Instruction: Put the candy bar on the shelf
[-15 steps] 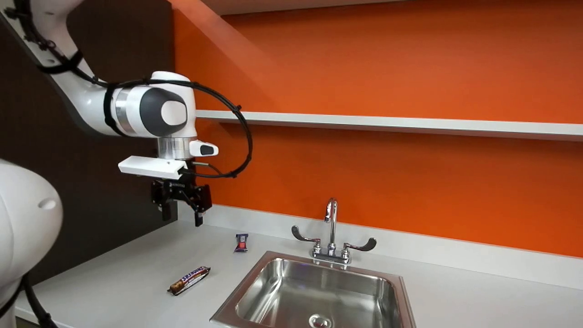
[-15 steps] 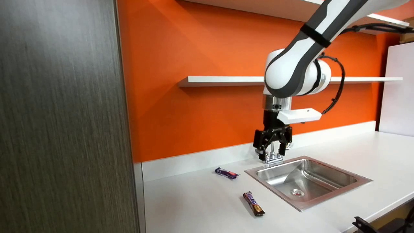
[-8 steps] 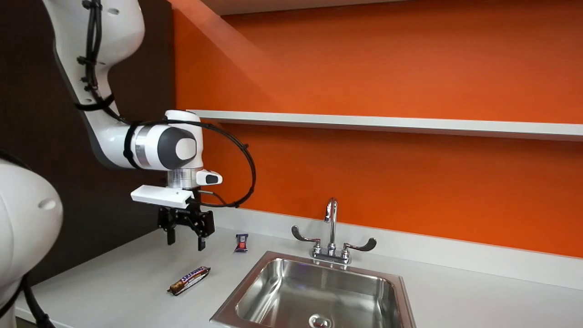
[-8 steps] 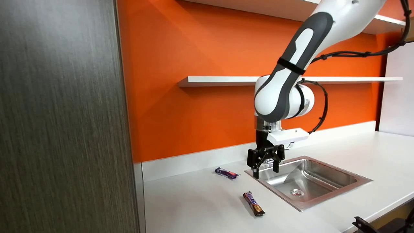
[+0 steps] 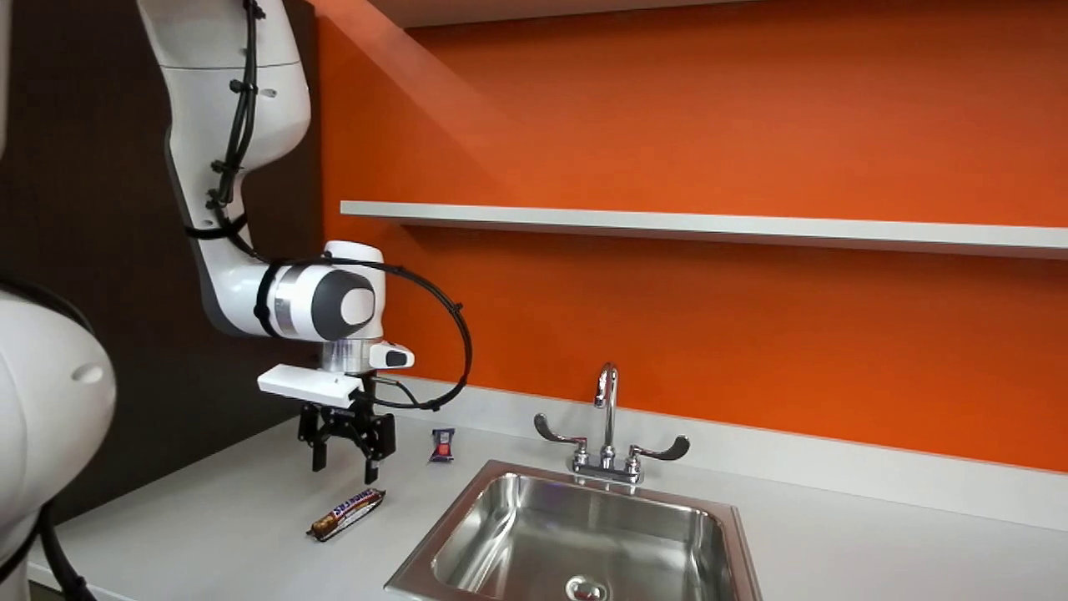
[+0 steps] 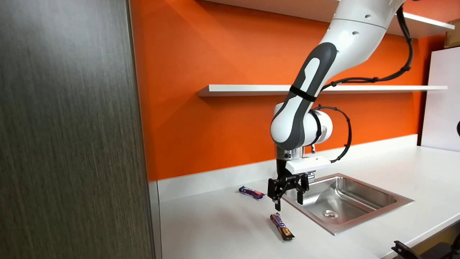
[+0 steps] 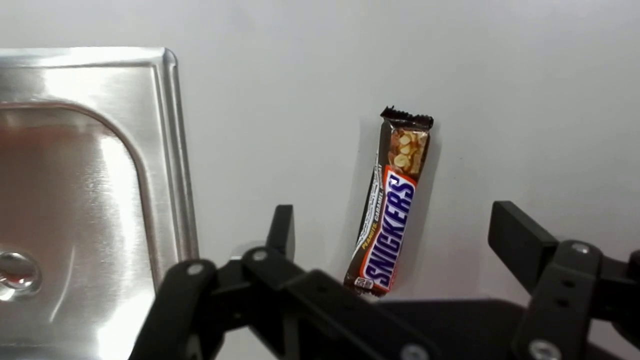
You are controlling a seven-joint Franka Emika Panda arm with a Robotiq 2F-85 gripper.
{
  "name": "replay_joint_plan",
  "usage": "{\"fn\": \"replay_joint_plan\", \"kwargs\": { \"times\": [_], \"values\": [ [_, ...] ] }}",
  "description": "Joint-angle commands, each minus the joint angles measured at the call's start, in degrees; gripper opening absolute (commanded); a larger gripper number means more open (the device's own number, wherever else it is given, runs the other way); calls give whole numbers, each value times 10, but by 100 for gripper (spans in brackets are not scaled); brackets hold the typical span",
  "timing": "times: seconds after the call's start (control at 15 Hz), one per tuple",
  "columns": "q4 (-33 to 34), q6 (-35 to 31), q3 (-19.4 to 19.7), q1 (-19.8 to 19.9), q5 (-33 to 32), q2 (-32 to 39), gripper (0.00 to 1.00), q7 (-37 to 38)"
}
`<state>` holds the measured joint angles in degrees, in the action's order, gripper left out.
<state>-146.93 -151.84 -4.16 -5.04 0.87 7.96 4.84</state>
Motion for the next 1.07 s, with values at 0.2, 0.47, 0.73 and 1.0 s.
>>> {"fn": "replay_joint_plan", "kwargs": {
  "times": [0.2,0.47,0.73,1.0],
  "values": [
    [49,-6,-7,-10,38,70,100,32],
    [66,-14,-3,-20,40,97,100,53],
    [78,-23,3,-28,35,119,100,78],
    [85,-30,8,-34,33,134,100,94]
  ]
}}
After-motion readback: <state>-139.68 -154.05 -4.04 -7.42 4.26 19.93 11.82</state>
